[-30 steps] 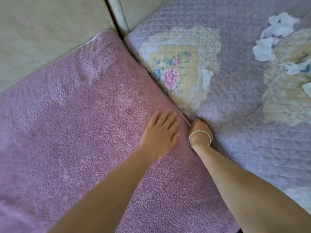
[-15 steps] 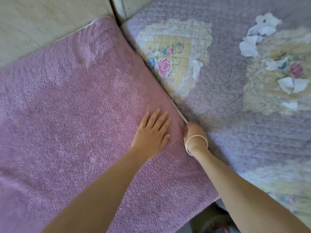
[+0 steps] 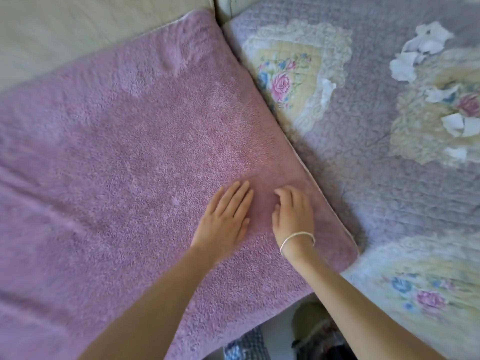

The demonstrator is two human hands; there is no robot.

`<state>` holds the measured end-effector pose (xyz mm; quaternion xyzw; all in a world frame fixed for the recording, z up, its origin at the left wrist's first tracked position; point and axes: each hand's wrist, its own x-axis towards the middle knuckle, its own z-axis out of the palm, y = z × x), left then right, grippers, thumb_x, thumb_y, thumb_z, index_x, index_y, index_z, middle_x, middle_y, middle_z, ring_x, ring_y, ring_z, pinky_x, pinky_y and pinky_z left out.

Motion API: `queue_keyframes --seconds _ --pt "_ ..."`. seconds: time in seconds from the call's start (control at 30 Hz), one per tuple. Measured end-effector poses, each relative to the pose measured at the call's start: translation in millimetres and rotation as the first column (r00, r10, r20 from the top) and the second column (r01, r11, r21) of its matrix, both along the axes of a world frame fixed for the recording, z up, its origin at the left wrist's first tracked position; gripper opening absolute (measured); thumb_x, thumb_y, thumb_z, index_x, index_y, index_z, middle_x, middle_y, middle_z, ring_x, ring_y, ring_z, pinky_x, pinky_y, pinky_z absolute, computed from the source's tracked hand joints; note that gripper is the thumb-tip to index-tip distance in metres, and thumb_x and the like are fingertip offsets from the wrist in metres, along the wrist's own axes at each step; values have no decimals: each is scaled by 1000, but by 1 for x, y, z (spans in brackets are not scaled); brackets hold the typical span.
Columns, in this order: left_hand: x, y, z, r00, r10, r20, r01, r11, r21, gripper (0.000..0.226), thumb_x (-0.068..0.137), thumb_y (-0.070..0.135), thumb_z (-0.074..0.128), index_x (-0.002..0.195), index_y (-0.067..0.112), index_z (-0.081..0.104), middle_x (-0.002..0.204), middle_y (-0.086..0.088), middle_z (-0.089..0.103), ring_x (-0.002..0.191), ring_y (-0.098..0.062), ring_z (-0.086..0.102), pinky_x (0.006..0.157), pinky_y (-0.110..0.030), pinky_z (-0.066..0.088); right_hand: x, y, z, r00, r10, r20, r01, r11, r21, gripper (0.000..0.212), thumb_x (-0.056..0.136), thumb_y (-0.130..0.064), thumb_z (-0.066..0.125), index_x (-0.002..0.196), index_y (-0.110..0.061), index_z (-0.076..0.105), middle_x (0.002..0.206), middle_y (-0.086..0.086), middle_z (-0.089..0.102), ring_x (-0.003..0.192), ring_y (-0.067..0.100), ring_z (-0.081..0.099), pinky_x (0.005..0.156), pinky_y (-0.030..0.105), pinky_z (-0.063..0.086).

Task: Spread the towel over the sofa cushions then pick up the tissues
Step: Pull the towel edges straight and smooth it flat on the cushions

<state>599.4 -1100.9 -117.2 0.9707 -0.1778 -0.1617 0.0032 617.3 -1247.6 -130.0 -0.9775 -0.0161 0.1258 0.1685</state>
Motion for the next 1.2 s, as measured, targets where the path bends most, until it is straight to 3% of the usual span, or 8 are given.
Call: queue_keyframes --seconds 0.27,0.47,0.63,0.77,0.9,0.97,1.1,1.2 --pt "-81 109 19 975 221 28 -221 975 14 51 84 25 32 121 1 57 124 -14 61 113 -29 60 90 -50 49 -81 116 29 912 410 23 -411 909 69 39 46 -12 87 82 -14 71 91 3 73 87 22 71 70 29 59" --pt "-148 185 17 887 462 -15 -462 887 5 59 66 9 78 119 -6 56 120 -21 62 106 -36 62 86 -51 51 -127 204 20 815 572 -96 -557 818 146 27 90 -13 49 115 -9 55 122 8 56 118 26 47 97 39 40" --pt "-219 237 8 838 543 -58 -541 840 42 53 83 25 33 120 -4 56 126 -18 59 111 -33 61 87 -47 52 -173 277 9 738 656 -159 -647 754 110 28 94 -22 44 116 -8 52 122 10 52 116 28 44 93 40 38" --pt "-263 261 -7 841 538 -52 -539 842 0 55 87 28 27 127 0 51 134 -14 53 121 -29 53 96 -47 47 -201 314 5 753 641 -149 -649 761 -8 27 87 -28 58 105 -9 57 113 7 57 110 25 50 89 35 44" --pt "-271 267 -16 861 507 -46 -508 861 -6 55 88 31 23 132 6 46 139 -8 48 127 -23 47 101 -43 42 -204 330 9 778 627 -22 -620 764 -179 31 38 -26 92 49 -16 64 53 -4 66 55 13 66 43 15 49" --pt "-277 269 -19 862 501 -71 -503 864 -7 55 88 32 23 131 8 47 138 -6 49 127 -20 48 101 -40 42 -211 335 7 779 627 24 -612 768 -189 34 31 -20 93 45 -15 63 48 -3 64 49 14 65 39 13 46" --pt "-291 269 -24 859 509 -60 -511 859 -20 56 89 34 19 136 10 39 142 -4 44 131 -19 42 105 -40 37 -217 334 1 785 607 -122 -619 776 -119 12 79 -8 67 88 -2 65 95 14 67 97 25 63 76 29 52" --pt "-294 270 -30 864 489 -121 -495 868 -28 59 89 38 3 142 12 2 154 -3 9 142 -21 13 115 -43 6 -215 331 -5 739 633 -233 -668 734 -124 21 97 -12 39 114 -6 50 124 10 53 120 24 43 95 35 40"
